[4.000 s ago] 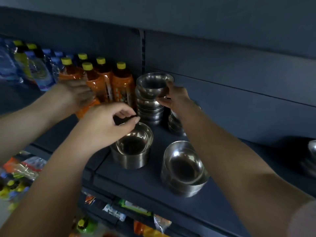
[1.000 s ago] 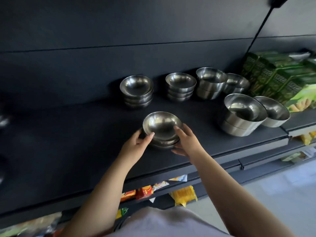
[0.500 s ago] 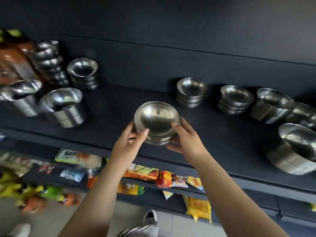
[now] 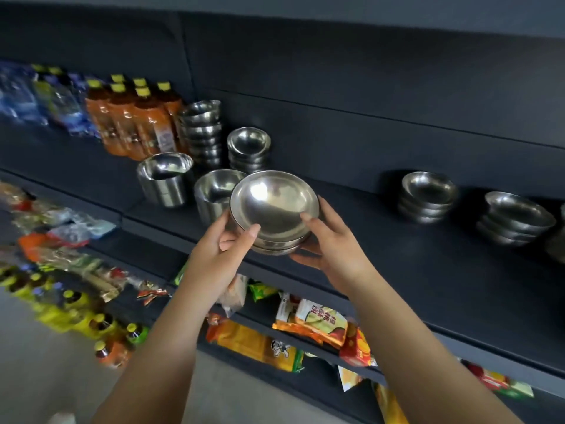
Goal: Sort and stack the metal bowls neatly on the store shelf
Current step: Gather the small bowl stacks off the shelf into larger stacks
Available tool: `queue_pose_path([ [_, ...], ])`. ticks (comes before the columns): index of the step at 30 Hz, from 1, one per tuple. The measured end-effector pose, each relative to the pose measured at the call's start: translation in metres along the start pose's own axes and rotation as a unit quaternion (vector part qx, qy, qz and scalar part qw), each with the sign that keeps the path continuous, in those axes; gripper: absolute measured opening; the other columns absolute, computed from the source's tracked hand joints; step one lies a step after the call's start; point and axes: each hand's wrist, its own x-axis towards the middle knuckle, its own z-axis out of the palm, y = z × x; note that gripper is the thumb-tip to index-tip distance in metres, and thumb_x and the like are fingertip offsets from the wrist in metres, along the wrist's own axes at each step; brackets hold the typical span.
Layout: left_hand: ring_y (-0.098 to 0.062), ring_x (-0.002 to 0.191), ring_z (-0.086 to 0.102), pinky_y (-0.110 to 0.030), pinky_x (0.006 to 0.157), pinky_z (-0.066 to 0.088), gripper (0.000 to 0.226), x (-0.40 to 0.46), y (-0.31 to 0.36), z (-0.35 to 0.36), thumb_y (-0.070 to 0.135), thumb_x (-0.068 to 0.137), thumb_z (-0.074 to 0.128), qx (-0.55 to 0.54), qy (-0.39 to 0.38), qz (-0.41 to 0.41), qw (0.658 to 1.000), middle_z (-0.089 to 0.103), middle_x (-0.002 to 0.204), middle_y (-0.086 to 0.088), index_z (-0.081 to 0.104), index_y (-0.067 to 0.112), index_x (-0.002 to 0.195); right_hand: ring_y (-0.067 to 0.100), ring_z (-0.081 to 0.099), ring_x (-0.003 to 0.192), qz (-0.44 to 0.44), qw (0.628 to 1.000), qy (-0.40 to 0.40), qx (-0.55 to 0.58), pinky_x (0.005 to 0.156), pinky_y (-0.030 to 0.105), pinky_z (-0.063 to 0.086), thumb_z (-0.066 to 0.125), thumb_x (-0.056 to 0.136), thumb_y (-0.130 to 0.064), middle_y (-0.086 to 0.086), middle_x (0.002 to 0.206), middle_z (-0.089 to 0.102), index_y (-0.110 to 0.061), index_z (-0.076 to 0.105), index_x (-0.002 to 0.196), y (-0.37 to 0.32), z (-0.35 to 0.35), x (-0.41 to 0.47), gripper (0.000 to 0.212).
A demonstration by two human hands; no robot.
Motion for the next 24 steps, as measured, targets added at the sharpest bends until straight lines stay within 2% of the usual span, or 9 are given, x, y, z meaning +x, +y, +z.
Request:
queue_pose_path([
  [2, 0.017, 0.087, 0.058, -0.019, 0.09, 0.044, 0.04, 0.013, -0.005, -0.029, 0.038, 0.086, 0.058, 0.004, -0.009, 0.018, 1.0, 0.065, 0.097, 0.02, 0.049, 0.042, 0.125, 0.019, 0.064, 0.104, -0.023, 1.0, -0.003, -0.005, 0.081, 0.034, 0.056, 0.049, 0.096, -0.026, -0.01, 0.117, 0.06, -0.049, 0.048, 0.117, 0.001, 0.028, 0.007, 0.031],
  [4, 0.018, 0.088, 0.056, -0.013, 0.084, 0.041, 0.043, 0.025, -0.005, -0.055, 0.04, 0.086, 0.057, 0.018, -0.023, 0.034, 0.999, 0.064, 0.098, 0.022, 0.047, 0.042, 0.128, 0.02, 0.064, 0.104, -0.037, 0.999, -0.004, -0.006, 0.08, 0.033, 0.056, 0.049, 0.096, -0.025, -0.01, 0.114, 0.062, -0.053, 0.05, 0.103, 0.0, 0.055, 0.016, 0.028],
  [7, 0.024, 0.082, 0.053, -0.004, 0.07, 0.039, 0.045, 0.044, -0.006, -0.092, 0.04, 0.087, 0.055, 0.035, -0.04, 0.055, 0.997, 0.061, 0.098, 0.025, 0.046, 0.04, 0.131, 0.024, 0.062, 0.108, -0.048, 0.999, -0.001, -0.01, 0.078, 0.033, 0.056, 0.05, 0.096, -0.025, -0.007, 0.115, 0.062, -0.052, 0.052, 0.101, -0.001, 0.092, 0.03, 0.027],
  [10, 0.022, 0.082, 0.054, -0.006, 0.073, 0.038, 0.042, 0.063, -0.008, -0.123, 0.041, 0.087, 0.055, 0.029, -0.038, 0.06, 0.997, 0.058, 0.097, 0.029, 0.047, 0.04, 0.128, 0.019, 0.064, 0.102, -0.071, 0.997, -0.008, -0.023, 0.075, 0.03, 0.057, 0.052, 0.095, -0.025, -0.01, 0.109, 0.063, -0.053, 0.051, 0.101, -0.002, 0.12, 0.044, 0.029],
  [12, 0.015, 0.086, 0.054, -0.012, 0.079, 0.04, 0.031, 0.073, -0.01, -0.139, 0.04, 0.088, 0.053, 0.023, -0.035, 0.059, 0.997, 0.057, 0.093, 0.031, 0.047, 0.046, 0.118, 0.016, 0.063, 0.098, -0.077, 0.995, -0.024, -0.053, 0.072, 0.026, 0.057, 0.056, 0.092, -0.026, -0.012, 0.107, 0.062, -0.054, 0.049, 0.108, -0.002, 0.134, 0.052, 0.033],
  [15, 0.011, 0.091, 0.053, -0.018, 0.082, 0.041, 0.018, 0.089, -0.012, -0.159, 0.041, 0.088, 0.054, 0.011, -0.034, 0.054, 0.998, 0.056, 0.09, 0.031, 0.047, 0.052, 0.099, 0.014, 0.059, 0.109, -0.083, 0.987, -0.052, -0.128, 0.078, 0.029, 0.058, 0.066, 0.086, -0.026, -0.007, 0.121, 0.057, -0.048, 0.036, 0.133, -0.008, 0.147, 0.062, 0.06],
  [18, 0.009, 0.096, 0.054, -0.025, 0.09, 0.041, 0.018, 0.116, -0.012, -0.173, 0.042, 0.088, 0.057, -0.001, -0.04, 0.06, 0.997, 0.058, 0.094, 0.03, 0.05, 0.053, 0.1, 0.014, 0.059, 0.11, -0.099, 0.979, -0.065, -0.167, 0.085, 0.034, 0.057, 0.071, 0.082, -0.021, -0.005, 0.124, 0.054, -0.05, 0.033, 0.128, -0.015, 0.156, 0.084, 0.067],
  [21, 0.011, 0.093, 0.054, -0.019, 0.086, 0.041, 0.02, 0.148, -0.005, -0.18, 0.039, 0.088, 0.055, -0.001, -0.037, 0.068, 0.997, 0.059, 0.094, 0.029, 0.052, 0.048, 0.105, 0.02, 0.061, 0.109, -0.113, 0.977, -0.059, -0.172, 0.087, 0.04, 0.056, 0.073, 0.08, -0.02, -0.007, 0.12, 0.057, -0.039, 0.035, 0.137, -0.021, 0.161, 0.118, 0.071],
  [24, 0.008, 0.091, 0.055, -0.015, 0.079, 0.041, 0.016, 0.184, 0.008, -0.182, 0.04, 0.088, 0.056, 0.01, -0.032, 0.062, 0.998, 0.058, 0.091, 0.028, 0.051, 0.05, 0.098, 0.012, 0.058, 0.114, -0.143, 0.965, -0.044, -0.214, 0.092, 0.037, 0.053, 0.074, 0.079, -0.026, -0.013, 0.122, 0.057, -0.034, 0.037, 0.136, -0.03, 0.162, 0.161, 0.069],
])
